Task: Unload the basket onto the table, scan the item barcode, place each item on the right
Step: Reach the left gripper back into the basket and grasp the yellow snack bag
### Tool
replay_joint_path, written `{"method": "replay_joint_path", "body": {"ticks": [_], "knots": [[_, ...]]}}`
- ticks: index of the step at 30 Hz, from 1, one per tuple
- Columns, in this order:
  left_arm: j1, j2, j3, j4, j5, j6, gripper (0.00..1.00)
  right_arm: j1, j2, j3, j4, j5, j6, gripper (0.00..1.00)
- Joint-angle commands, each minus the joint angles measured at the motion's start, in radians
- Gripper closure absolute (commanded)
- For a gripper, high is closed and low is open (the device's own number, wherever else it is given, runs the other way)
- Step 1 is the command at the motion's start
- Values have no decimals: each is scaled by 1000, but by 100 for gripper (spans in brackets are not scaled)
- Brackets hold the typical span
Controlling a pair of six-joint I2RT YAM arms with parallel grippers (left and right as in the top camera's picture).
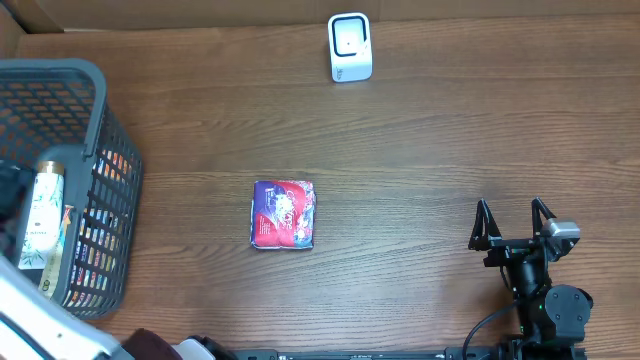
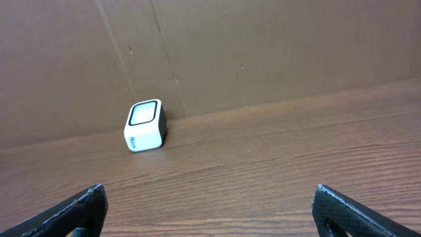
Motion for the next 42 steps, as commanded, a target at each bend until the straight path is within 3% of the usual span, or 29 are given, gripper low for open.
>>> {"method": "replay_joint_path", "body": {"ticks": [1,12,17,22,26,37,42], "knots": [[5,-32,-144,54,-15,8,0,-2,-7,-10,4,10,-7,0],[6,-29,-590,467,-54,171,0,-2,-7,-10,4,10,-7,0],[5,-23,-665,597,-34,372,0,-2,-7,-10,4,10,-7,0],[5,-21,-668,627,145,758,0,-2,-7,-10,4,10,-7,0],[5,15,-668,630,121,885,0,-2,-7,-10,4,10,-7,0],[6,227,-668,661,-9,882,0,-2,-7,-10,4,10,-7,0],[5,307,-668,658,-5,874,16,-2,-7,-10,4,10,-7,0]]}}
